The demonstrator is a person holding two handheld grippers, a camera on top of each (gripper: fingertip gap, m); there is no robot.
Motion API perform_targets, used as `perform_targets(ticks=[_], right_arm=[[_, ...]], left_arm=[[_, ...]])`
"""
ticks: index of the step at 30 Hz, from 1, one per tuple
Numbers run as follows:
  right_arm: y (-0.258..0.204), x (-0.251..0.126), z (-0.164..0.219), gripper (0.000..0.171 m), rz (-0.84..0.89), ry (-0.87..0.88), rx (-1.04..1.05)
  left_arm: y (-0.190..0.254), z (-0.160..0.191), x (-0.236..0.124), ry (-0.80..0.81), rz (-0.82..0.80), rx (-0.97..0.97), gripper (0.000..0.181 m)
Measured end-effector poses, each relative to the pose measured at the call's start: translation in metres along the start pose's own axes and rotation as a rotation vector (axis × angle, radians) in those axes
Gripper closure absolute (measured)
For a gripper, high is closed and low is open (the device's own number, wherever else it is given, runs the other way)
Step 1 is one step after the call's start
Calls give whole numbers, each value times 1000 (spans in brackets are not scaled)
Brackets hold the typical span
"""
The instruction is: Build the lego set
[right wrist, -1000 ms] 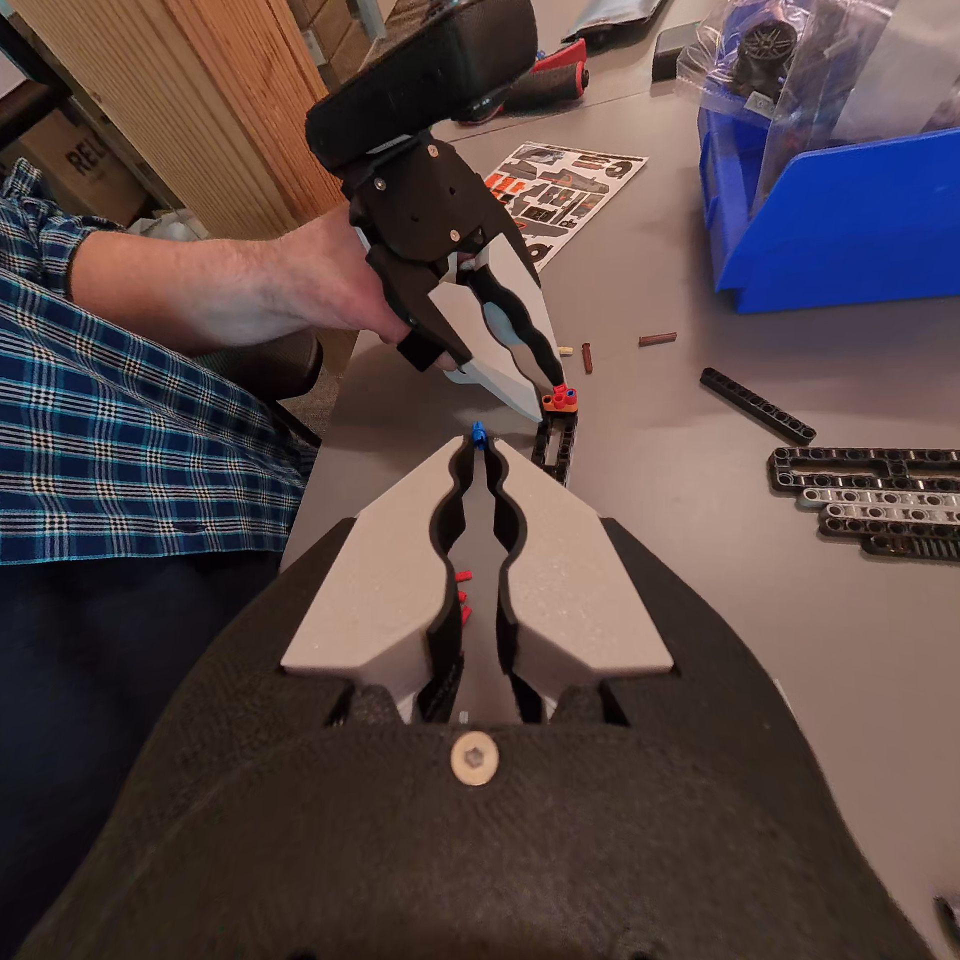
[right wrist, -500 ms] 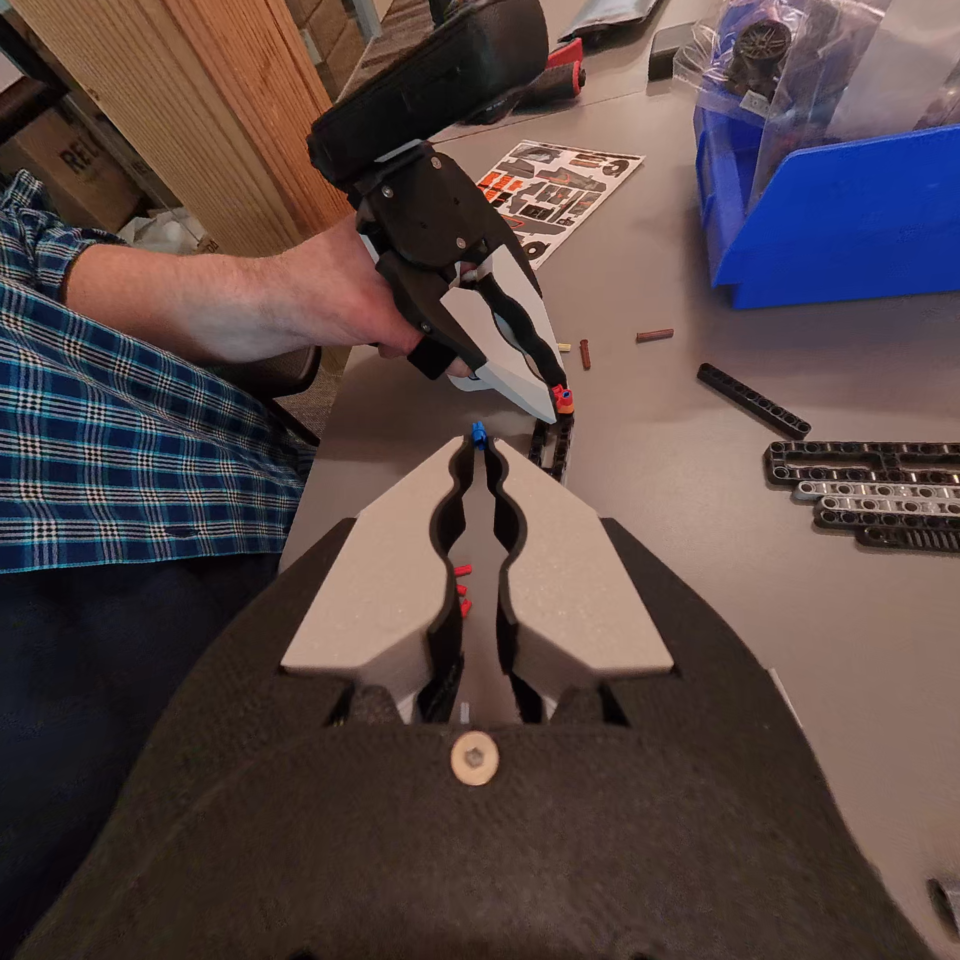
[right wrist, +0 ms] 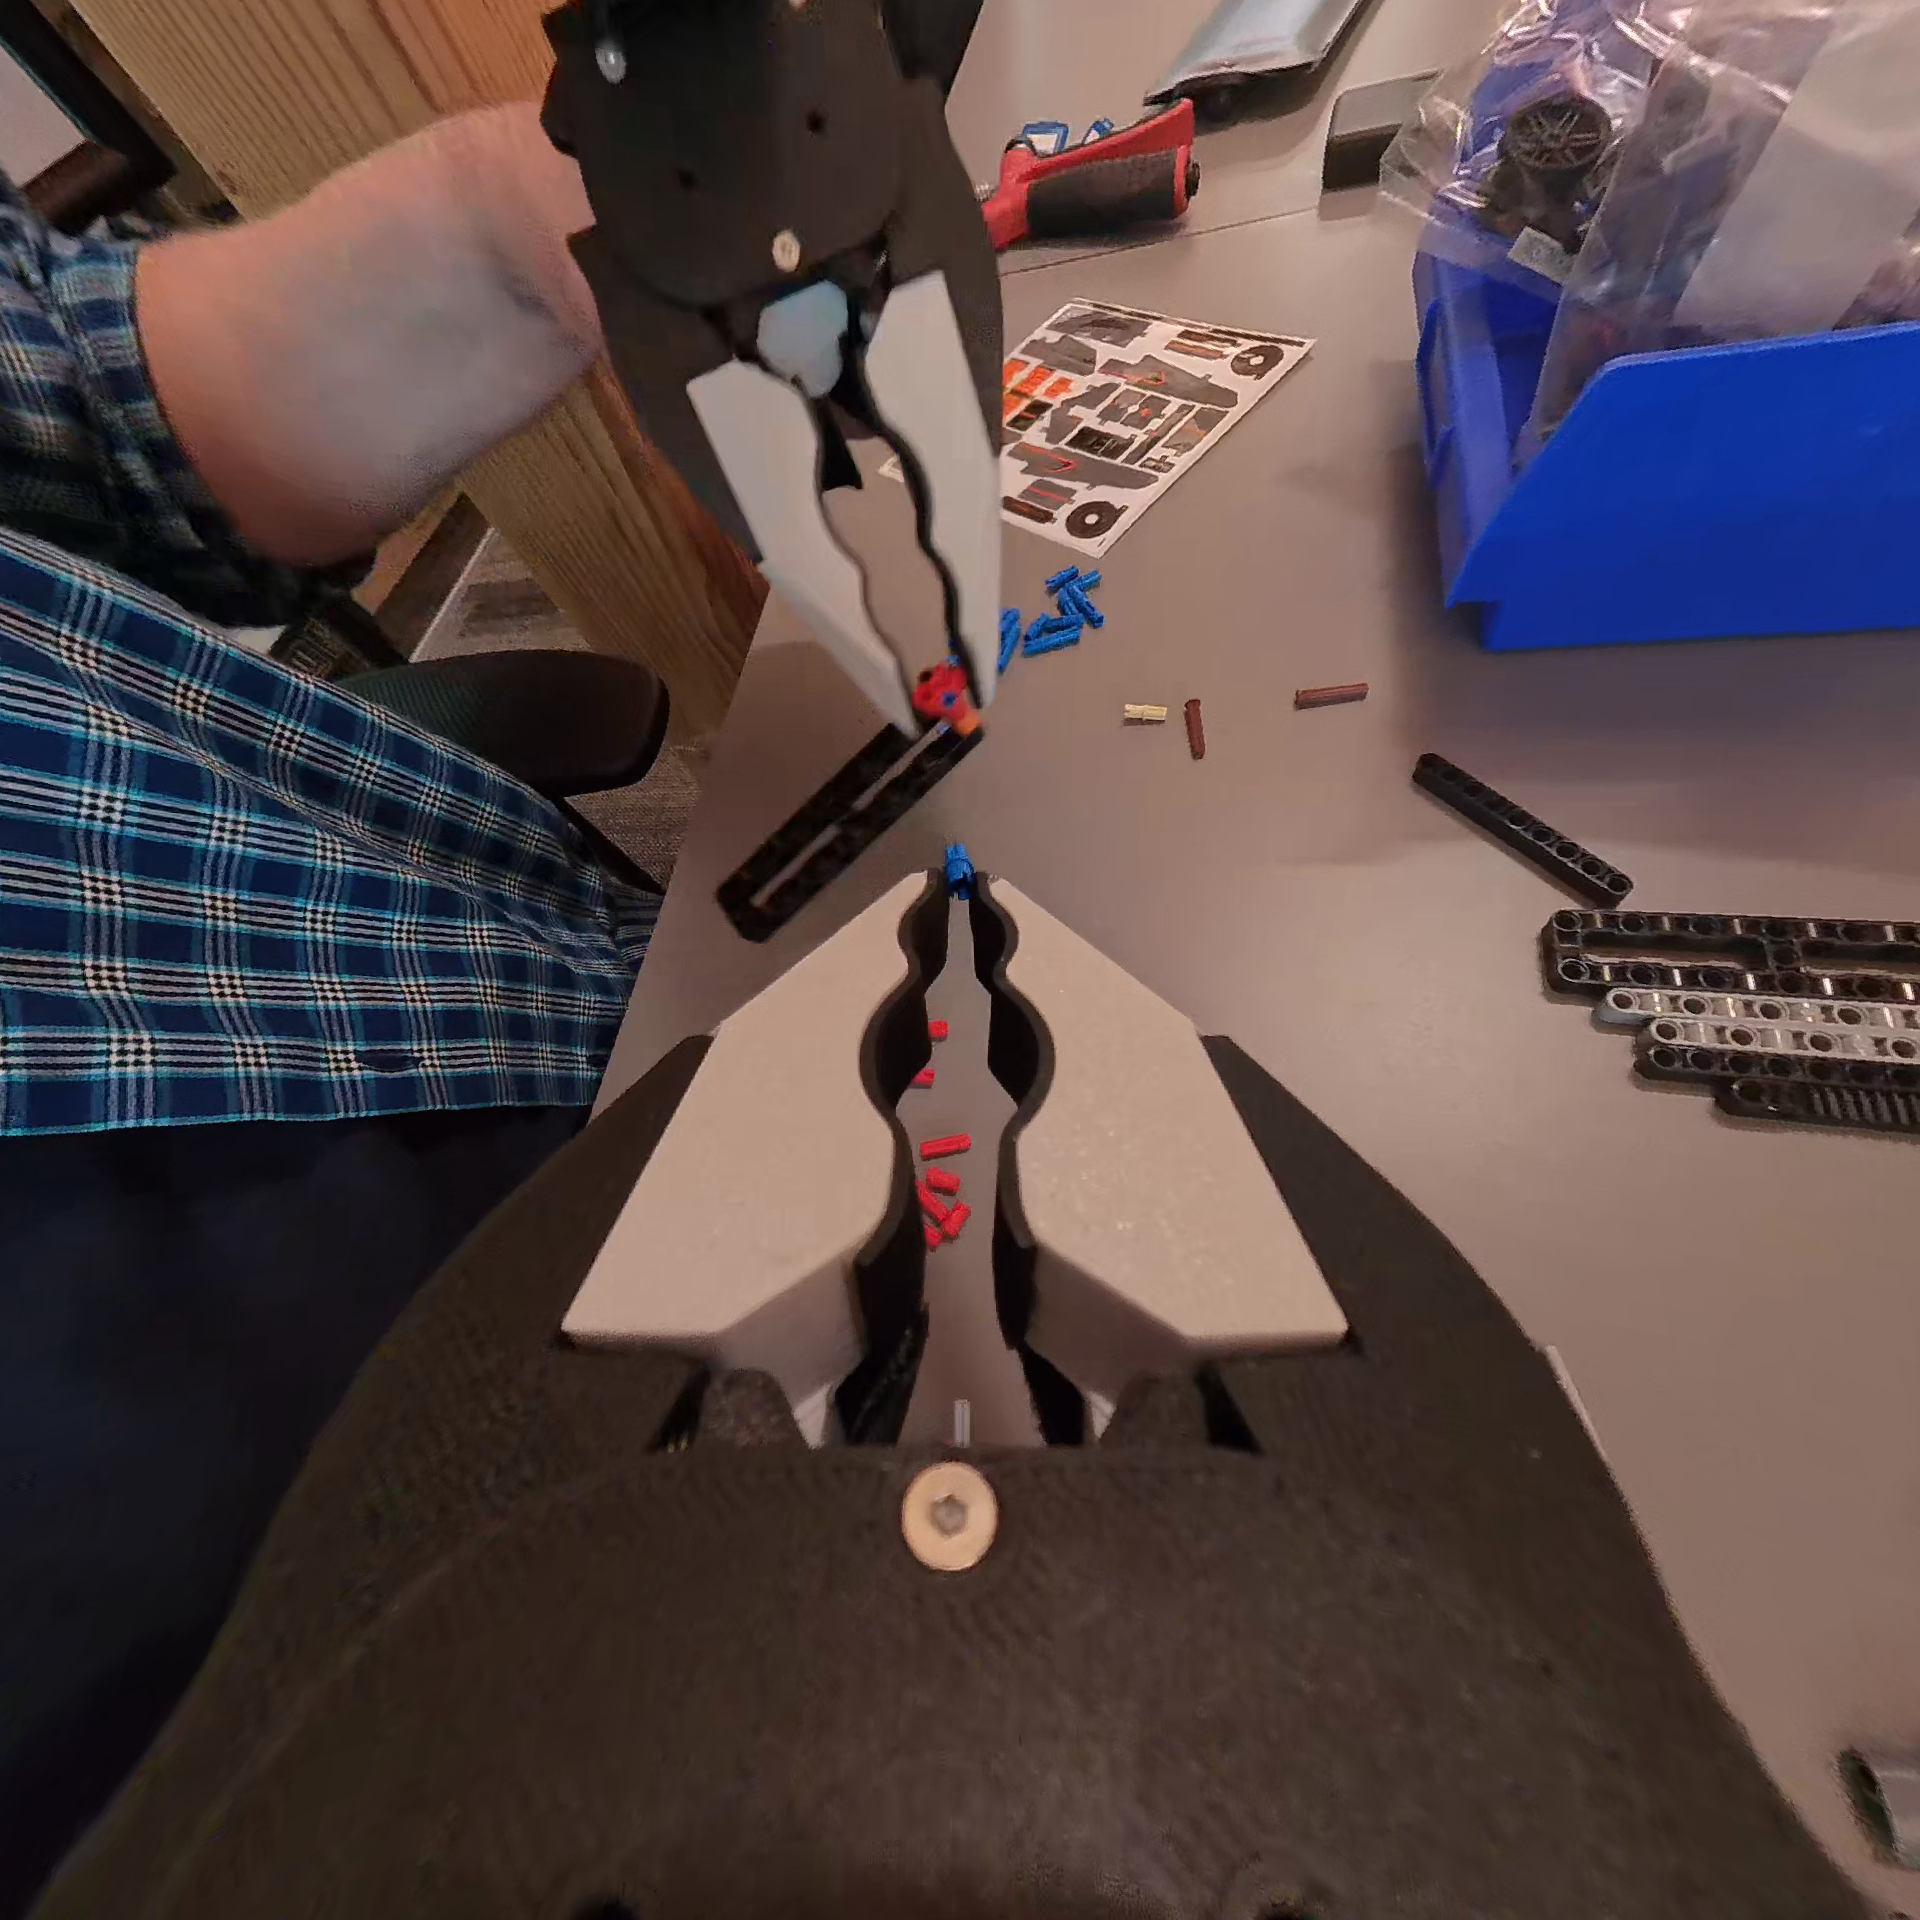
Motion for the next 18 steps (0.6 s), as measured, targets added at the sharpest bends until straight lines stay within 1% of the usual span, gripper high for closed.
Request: perform_targets(ticks=[1, 3, 7, 9, 12, 15, 18], right_arm=[[-1, 1, 1, 170, -3, -3, 2], [-3, 4, 2, 170, -7, -10, 4], [-6, 7, 5, 170, -6, -22, 10], [-6, 5, 6, 170, -3, -24, 15], [-4, 4, 7, 170, 0, -23, 21], [-2, 6, 7, 170, -8, -19, 22], [-1, 11, 6, 170, -24, -17, 20]], left_arm=[[10, 5, 2, -37, 61, 68, 165], [19, 17, 15, -106, 121, 140, 165], [30, 30, 40, -120, 229, 183, 165], [30, 31, 46, -109, 223, 179, 164], [26, 32, 48, -102, 181, 117, 153], [24, 40, 42, -140, 105, 16, 144], [28, 45, 35, -147, 45, -134, 136]])
Point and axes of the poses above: each gripper's, where its closed fingertips meet, x out along the fingers, z out of its underside, y = z × x across the jaws, the point moved 4 cm from there along -x, back along the fingers, and after that the axes turned 10 degrees about -z, right-handed, at the moved point
